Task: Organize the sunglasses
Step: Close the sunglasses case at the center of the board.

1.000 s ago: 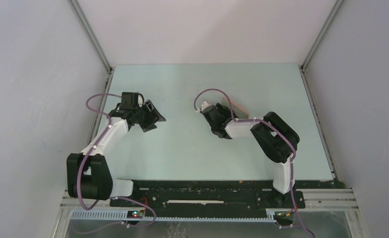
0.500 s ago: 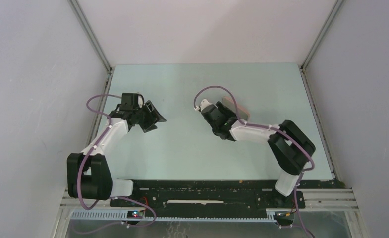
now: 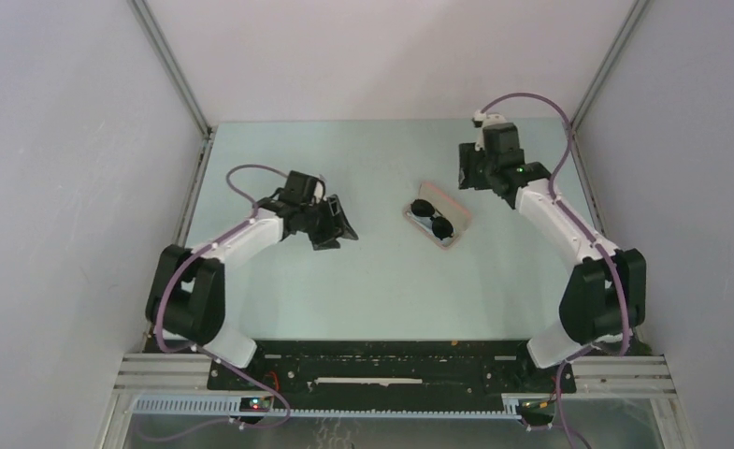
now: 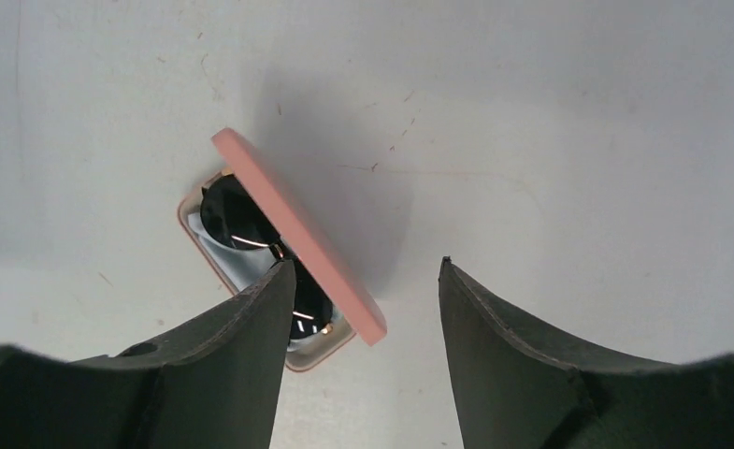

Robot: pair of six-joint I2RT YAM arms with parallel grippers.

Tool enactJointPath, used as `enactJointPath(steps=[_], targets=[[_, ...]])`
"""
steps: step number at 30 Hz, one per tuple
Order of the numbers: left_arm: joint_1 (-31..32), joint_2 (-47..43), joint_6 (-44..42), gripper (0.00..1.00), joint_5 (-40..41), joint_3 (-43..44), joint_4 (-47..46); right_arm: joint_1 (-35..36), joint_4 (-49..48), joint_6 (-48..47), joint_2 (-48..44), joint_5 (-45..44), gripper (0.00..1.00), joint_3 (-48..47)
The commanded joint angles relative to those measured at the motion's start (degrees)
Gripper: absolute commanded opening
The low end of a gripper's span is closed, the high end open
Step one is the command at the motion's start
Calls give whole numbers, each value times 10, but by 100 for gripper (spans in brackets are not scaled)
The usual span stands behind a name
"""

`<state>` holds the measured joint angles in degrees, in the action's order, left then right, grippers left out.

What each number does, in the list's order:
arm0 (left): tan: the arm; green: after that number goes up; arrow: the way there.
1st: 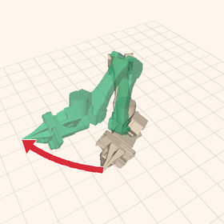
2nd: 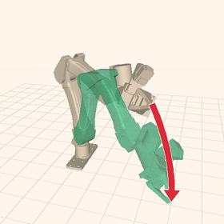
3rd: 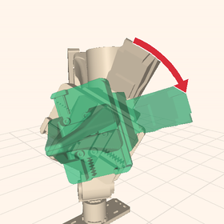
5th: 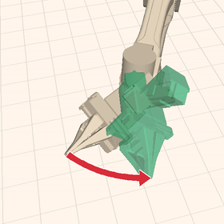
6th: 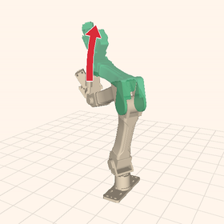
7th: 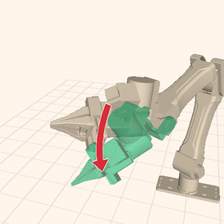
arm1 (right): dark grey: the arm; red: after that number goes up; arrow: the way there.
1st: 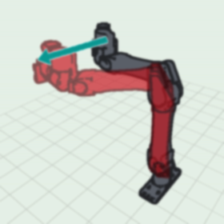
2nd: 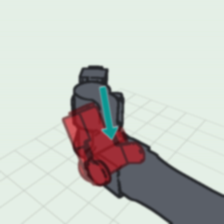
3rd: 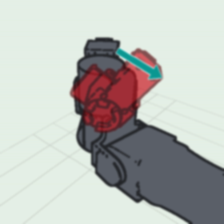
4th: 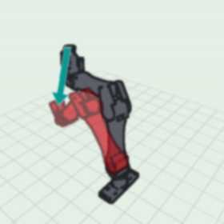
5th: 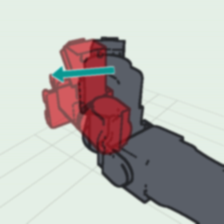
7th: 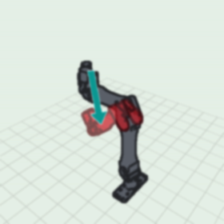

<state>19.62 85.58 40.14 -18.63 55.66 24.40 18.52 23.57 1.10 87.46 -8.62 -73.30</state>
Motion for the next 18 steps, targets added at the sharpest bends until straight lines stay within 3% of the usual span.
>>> enactJointPath(steps=[1, 8, 18], targets=[[43, 60, 26, 59, -24, 81, -16, -75, 62, 124, 65, 163, 65, -45], [87, 197, 30, 56, -27, 222, 36, -130, 121, 162, 208, 270, 58, -161], [115, 310, 81, 49, -56, 320, 23, -136, 89, 166, 260, 380, 52, -167]])
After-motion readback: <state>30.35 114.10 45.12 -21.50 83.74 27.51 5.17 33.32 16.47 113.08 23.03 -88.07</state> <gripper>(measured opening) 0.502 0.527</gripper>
